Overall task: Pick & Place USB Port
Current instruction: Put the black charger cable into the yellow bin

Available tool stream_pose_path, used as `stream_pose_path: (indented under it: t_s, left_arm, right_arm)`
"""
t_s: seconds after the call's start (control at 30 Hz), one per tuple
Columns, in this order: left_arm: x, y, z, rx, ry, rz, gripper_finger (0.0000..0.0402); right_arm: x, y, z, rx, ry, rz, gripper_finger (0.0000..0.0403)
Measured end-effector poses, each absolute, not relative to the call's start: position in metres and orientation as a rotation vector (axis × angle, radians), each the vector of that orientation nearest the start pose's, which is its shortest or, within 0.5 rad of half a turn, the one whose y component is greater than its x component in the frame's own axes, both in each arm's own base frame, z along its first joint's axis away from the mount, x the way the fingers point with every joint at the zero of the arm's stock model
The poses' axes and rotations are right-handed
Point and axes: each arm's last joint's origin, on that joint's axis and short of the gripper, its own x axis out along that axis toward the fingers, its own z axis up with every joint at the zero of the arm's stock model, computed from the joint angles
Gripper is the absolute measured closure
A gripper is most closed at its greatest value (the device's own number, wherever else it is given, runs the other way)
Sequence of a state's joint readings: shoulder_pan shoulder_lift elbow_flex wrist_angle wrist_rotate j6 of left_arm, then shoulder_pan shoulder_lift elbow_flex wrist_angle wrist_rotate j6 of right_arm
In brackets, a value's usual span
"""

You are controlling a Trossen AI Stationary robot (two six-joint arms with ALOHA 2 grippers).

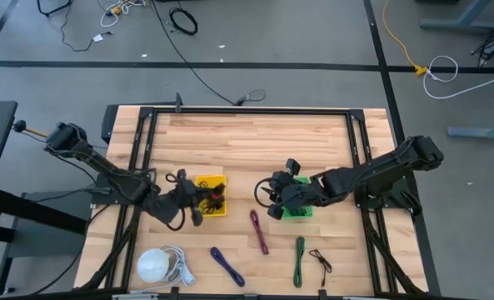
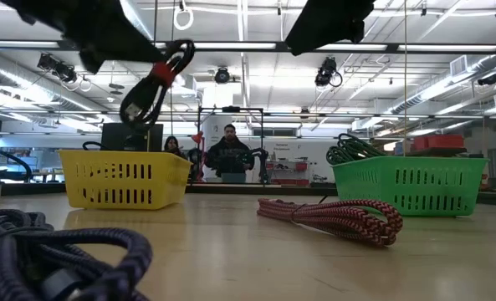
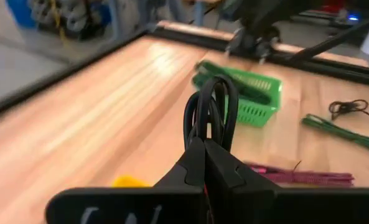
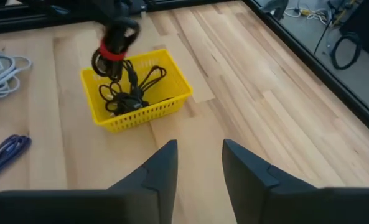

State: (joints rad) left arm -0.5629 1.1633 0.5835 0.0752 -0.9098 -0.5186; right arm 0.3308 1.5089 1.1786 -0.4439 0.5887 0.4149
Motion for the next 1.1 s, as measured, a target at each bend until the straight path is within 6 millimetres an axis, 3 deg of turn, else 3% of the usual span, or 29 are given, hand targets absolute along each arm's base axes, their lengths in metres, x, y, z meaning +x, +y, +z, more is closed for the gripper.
stream_pose_path:
  t_s: [0.4,0.7,1.1]
  left_arm:
    - [0.191,-0.095,0.198,-0.423,0.394,0.556,0.0401]
    - [0.195,-0.093,0.176,-0.447,0.483,0.644,0.0402]
    - [0.201,-0.084,0.173,-0.452,0.487,0.685,0.0364]
  right_arm:
    - [0.306,0.098,0.280,0.041,0.628,-0.349,0.0306]
    - [0.306,0.099,0.280,0.044,0.625,-0.348,0.0307]
    - [0.306,0.099,0.281,0.044,0.623,-0.346,0.0308]
